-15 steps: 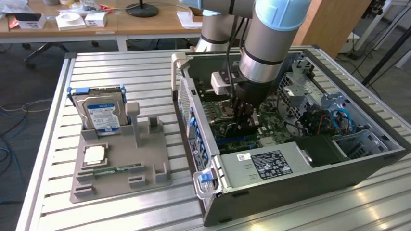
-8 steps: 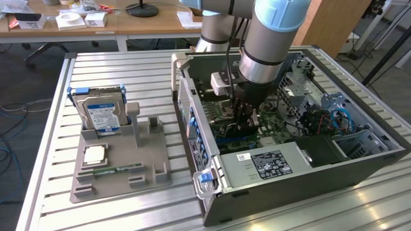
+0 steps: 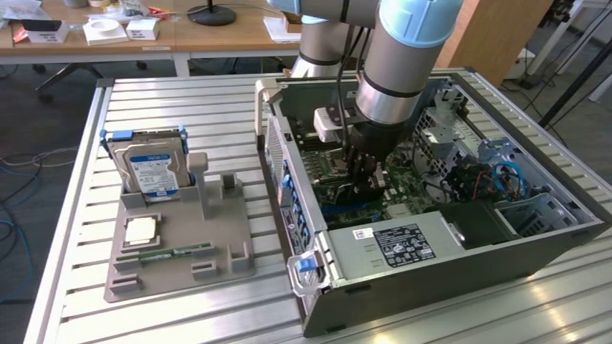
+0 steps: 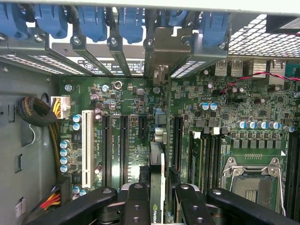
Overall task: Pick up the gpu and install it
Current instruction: 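Insert the gpu into the slot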
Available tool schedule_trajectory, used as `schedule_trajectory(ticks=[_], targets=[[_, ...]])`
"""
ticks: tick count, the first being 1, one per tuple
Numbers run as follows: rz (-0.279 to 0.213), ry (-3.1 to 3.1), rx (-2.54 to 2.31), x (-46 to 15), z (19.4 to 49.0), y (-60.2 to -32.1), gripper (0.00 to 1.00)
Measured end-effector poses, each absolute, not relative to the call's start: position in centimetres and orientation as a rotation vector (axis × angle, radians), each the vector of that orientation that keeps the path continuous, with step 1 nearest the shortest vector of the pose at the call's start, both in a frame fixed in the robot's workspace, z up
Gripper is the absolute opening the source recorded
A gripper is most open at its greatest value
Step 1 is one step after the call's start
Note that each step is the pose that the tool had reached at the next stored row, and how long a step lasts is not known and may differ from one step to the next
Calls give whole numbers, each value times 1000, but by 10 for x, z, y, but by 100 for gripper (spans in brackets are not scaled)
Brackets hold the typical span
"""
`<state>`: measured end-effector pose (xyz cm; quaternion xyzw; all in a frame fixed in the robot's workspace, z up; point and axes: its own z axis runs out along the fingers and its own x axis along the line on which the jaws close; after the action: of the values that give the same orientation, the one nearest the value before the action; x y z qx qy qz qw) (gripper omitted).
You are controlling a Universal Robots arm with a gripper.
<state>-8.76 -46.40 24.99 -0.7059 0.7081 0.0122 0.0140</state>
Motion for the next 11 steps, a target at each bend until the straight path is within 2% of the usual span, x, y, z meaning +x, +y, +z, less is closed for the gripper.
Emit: schedule_trajectory(ticks=[5, 6, 11], targets=[[38, 2205, -2198, -88, 250, -464, 27], [38, 2205, -2198, -88, 250, -464, 33], [38, 2205, -2198, -88, 250, -464, 33]])
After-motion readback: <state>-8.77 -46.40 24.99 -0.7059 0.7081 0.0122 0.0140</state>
